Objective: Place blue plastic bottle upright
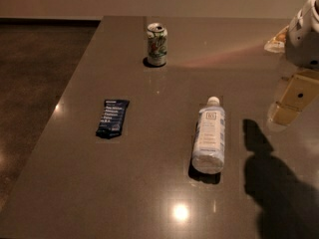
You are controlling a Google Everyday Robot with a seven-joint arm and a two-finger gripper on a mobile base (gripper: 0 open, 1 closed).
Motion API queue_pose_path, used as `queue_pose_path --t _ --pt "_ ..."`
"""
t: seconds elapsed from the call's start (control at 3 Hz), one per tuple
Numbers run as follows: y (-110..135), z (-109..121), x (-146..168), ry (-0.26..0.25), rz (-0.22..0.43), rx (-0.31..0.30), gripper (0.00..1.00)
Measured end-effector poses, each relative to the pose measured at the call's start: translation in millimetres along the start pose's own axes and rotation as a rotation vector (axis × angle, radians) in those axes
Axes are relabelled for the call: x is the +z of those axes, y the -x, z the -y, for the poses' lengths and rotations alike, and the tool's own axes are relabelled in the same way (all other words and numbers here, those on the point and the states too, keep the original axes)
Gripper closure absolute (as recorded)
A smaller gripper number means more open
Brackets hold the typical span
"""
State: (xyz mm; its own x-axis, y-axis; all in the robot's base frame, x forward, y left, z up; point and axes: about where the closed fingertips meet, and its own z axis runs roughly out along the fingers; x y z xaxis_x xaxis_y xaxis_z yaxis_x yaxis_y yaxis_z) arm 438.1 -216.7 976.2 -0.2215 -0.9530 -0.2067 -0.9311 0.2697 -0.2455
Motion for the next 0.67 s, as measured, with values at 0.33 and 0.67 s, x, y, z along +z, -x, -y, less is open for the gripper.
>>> queue_pose_path --t 0.33,0.67 --pt "0.0 0.0 0.0 0.0 0.0 0.0 0.0" --pt "1.4 -2.2 2.4 -0.007 -0.006 0.043 0.0"
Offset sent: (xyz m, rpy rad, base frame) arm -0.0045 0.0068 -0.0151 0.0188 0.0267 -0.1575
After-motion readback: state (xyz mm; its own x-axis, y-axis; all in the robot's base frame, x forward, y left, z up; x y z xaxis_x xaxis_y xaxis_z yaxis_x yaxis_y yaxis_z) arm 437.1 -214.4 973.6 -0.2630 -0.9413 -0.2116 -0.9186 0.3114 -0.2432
